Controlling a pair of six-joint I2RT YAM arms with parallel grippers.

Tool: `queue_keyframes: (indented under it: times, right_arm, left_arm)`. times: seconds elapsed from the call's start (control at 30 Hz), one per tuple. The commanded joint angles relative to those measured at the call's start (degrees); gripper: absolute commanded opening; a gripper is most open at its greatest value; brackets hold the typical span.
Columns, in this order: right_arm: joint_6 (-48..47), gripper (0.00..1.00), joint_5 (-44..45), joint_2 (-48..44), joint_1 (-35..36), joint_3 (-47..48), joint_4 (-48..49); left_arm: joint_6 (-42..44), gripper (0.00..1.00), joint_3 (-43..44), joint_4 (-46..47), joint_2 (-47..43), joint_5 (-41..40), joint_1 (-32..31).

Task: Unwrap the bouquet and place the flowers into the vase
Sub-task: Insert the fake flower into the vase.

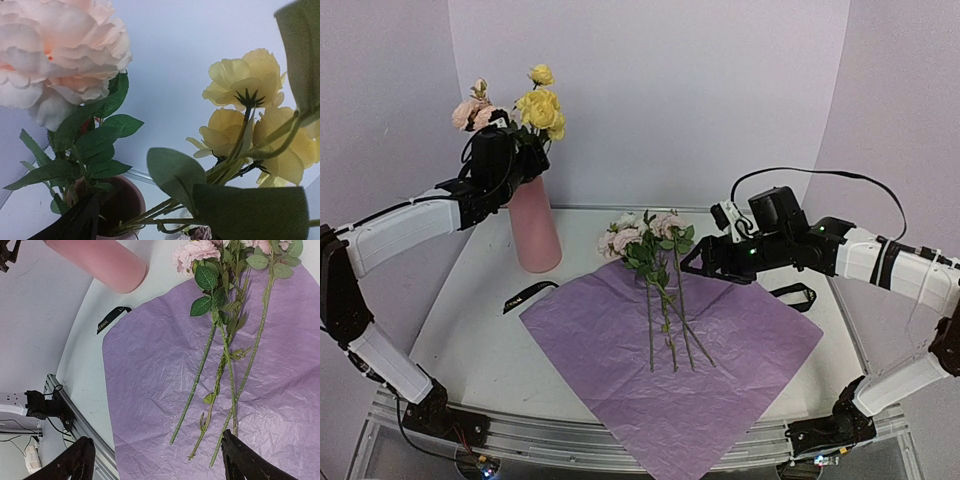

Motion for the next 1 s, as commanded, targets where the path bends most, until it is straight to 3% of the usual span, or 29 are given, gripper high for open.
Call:
queue_keyframes:
  times: [0.0, 0.33, 0.7, 0.97]
  right_arm:
    - [-0.3, 0.88, -1.2, 0.7, 0.3, 1.8, 0.2]
    - [-1.5, 0.88, -2.2, 1.7, 0.3, 3.0, 0.1]
    - [-3.1, 0.88, -3.1, 1.3, 0.3, 2.0, 0.0]
    - [-4.6, 0.88, -3.9, 1.1, 0.3, 2.3, -0.1]
  left_arm:
    - [0.4, 0.78, -1.2, -1.5, -4.7, -2.8, 0.0]
    - [-8.3, 0.79, -3.0, -10.7, -5.9, -10.5, 0.2]
    - [-15.7, 0.81, -8.5, -12.7, -11.4, -10.9, 2.2]
    - [-18.4, 0.92, -15.0, -13.2, -17.4, -6.1, 2.2]
